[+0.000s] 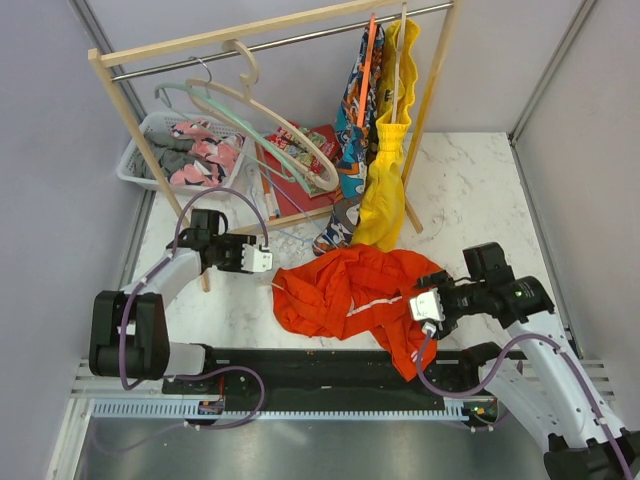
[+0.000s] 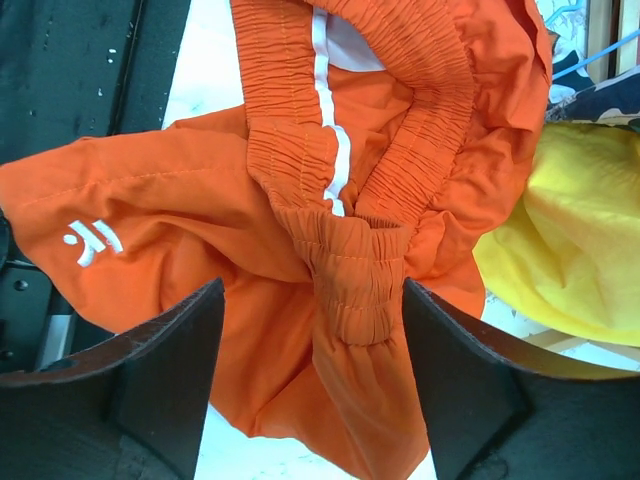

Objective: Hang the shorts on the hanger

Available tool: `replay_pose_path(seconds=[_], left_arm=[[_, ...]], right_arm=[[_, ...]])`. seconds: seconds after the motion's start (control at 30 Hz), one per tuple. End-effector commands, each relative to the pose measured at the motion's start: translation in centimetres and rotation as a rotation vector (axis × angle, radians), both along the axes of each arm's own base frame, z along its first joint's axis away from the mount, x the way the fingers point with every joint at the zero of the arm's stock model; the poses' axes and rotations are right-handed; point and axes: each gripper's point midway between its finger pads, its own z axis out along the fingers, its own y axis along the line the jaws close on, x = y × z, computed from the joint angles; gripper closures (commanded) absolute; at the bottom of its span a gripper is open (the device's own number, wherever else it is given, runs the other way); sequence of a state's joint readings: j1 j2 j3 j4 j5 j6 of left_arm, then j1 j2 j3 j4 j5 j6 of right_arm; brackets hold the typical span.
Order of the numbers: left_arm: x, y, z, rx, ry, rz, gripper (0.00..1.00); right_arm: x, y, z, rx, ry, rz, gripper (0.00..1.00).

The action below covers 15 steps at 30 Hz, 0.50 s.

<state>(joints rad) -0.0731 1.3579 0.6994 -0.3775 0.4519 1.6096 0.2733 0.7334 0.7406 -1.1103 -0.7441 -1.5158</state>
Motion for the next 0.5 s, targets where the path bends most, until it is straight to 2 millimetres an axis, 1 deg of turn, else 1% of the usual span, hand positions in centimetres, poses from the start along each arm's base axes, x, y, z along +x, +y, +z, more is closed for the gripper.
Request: replay_pose_path(seconds=[0.0, 0.03, 0.07, 0.1, 0.13, 0.17, 0.2, 0.23, 0.33, 0.47], left_arm=[[0.6, -0.6, 2.8, -0.078, -0.052, 0.035, 0.46], [0.8, -0.9, 3.4, -0.103, -0.048, 0.051, 0.46], [0.9, -0.8, 3.7, -0.139, -0.016, 0.105, 0.46], [1.8, -0.9, 5.0, -0.16, -0.027, 0.124, 0.46], [2.1, -0.8, 5.6, -0.191, -0.02, 0.14, 0.46], [2.0, -0.8, 5.7, -0.209, 0.002, 0.152, 0.46], [2.3, -0.7, 6.3, -0.218, -0.005, 0.149, 0.46], [2.3, -0.6, 6.4, -0.231, 0.0, 0.145, 0.45], [2.2, -0.2, 5.3, -0.202, 0.042, 0.129, 0.44], [2.6, 0.3, 3.8, -0.166, 0.071, 0.136, 0.43]], right_arm=[[-0.7, 0.3, 2.4, 0.04, -0.017, -0.003, 0.17], [-0.7, 0.3, 2.8, 0.043, -0.02, -0.012, 0.03], [-0.8, 0.2, 3.2, 0.047, -0.029, -0.021, 0.02], [-0.9, 0.2, 3.5, 0.052, -0.022, -0.039, 0.02], [-0.9, 0.2, 4.2, 0.061, -0.032, -0.047, 0.02], [-1.0, 0.2, 4.6, 0.07, -0.036, -0.049, 0.02], [-1.4, 0.2, 4.8, 0.073, -0.029, -0.047, 0.02], [-1.5, 0.2, 5.4, 0.083, -0.036, -0.048, 0.02], [-1.9, 0.4, 6.4, 0.109, -0.032, -0.057, 0.02], [-1.8, 0.3, 7.1, 0.117, -0.037, -0.08, 0.02]])
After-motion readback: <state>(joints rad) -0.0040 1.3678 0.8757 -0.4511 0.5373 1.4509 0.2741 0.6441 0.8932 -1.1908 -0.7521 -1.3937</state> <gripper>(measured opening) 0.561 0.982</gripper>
